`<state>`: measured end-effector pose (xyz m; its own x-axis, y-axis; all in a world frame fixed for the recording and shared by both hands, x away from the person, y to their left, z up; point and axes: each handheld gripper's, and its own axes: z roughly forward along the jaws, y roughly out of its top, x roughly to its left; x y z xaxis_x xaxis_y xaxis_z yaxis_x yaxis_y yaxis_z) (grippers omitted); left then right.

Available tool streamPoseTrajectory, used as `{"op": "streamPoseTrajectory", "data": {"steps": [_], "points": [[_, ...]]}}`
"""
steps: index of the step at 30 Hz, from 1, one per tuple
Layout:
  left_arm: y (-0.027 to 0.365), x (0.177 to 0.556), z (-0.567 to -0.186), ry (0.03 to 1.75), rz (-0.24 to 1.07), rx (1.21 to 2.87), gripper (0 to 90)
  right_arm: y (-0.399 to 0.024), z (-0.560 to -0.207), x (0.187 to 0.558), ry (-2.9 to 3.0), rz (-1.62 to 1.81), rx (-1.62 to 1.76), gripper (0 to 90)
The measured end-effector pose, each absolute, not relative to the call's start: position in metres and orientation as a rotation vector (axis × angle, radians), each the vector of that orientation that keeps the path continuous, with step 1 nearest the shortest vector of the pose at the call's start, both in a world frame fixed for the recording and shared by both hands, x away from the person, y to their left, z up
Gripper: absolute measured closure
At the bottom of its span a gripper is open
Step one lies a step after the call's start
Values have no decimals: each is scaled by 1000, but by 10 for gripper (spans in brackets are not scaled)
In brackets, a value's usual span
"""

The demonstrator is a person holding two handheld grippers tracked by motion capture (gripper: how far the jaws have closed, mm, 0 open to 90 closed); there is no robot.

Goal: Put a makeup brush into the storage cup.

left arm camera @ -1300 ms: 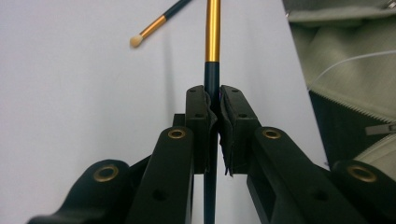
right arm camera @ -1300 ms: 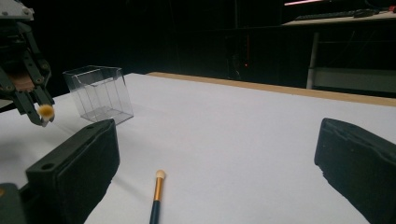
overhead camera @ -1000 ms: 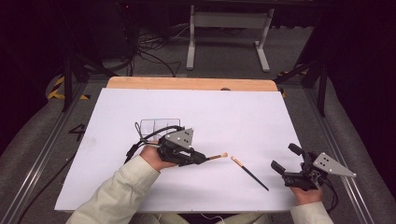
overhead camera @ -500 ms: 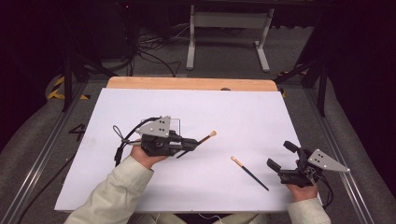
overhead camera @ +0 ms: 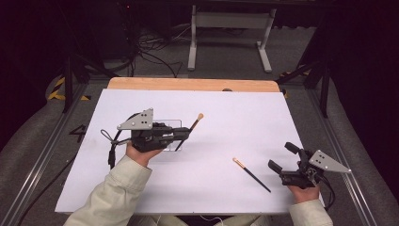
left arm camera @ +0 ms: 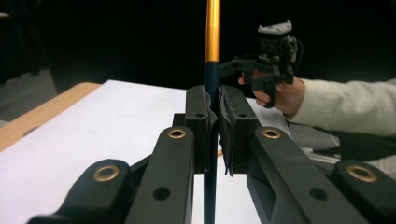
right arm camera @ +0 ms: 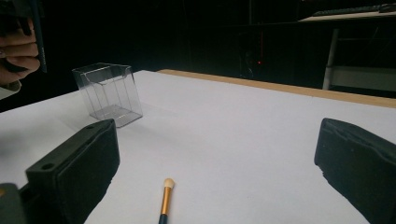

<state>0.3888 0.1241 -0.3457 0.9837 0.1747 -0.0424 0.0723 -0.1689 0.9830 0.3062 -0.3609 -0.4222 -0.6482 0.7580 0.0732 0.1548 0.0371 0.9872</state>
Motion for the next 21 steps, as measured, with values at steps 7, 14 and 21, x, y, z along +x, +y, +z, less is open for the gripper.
{"op": "streamPoseTrajectory", "data": {"steps": [7,14,21], "points": [[134,392,-348,234,124,1667,823,-362,-422,306,1840,1651,922,7],[140,394,-348,278,172,1656,823,-362,-422,305,1839,1652,922,8],[146,398,-349,305,200,1634,823,-361,-423,306,1844,1654,922,7]]}}
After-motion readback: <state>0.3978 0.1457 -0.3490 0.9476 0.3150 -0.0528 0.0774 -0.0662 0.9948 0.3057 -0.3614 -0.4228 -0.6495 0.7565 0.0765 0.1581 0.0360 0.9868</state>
